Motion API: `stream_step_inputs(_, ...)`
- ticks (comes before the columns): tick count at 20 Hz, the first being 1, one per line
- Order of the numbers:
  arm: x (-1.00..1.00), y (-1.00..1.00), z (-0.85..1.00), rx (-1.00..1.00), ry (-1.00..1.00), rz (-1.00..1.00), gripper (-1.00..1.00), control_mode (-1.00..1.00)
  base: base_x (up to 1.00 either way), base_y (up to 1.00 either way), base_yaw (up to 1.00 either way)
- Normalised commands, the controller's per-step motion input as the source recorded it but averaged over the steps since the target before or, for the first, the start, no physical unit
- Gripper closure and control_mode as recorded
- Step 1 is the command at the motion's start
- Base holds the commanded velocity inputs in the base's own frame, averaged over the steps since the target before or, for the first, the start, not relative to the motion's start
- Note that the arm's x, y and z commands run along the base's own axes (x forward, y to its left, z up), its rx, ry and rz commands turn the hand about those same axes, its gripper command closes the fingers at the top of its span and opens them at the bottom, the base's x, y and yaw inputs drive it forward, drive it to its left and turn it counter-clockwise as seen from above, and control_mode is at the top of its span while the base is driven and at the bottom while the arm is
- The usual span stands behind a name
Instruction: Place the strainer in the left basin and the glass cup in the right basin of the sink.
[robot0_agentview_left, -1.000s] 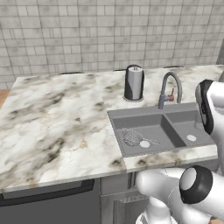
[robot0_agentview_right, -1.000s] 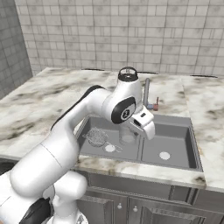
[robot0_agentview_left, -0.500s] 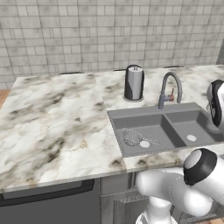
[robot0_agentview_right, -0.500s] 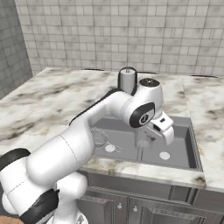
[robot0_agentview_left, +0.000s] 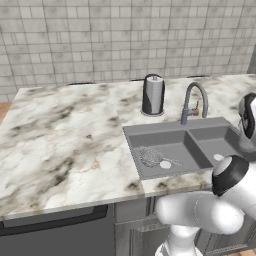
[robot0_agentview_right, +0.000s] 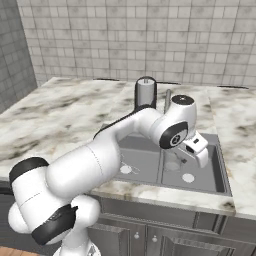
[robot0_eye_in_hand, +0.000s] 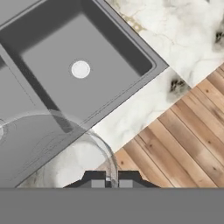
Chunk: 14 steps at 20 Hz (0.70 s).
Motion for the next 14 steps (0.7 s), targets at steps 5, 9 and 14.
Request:
stream_step_inputs(5,0.41,-0.13,-0.22,0.0,0.02,0.0,1.0,-1.0,0.0,0.0,0.0)
stream_step_inputs(9,0.43,-0.1,-0.21,0.0,0.03,0.0,1.0,-1.0,0.0,0.0,0.0)
stream_step_inputs(14,0.44,-0.13,-0.19,0.04,0.05,0.0,1.0,-1.0,0.0,0.0,0.0)
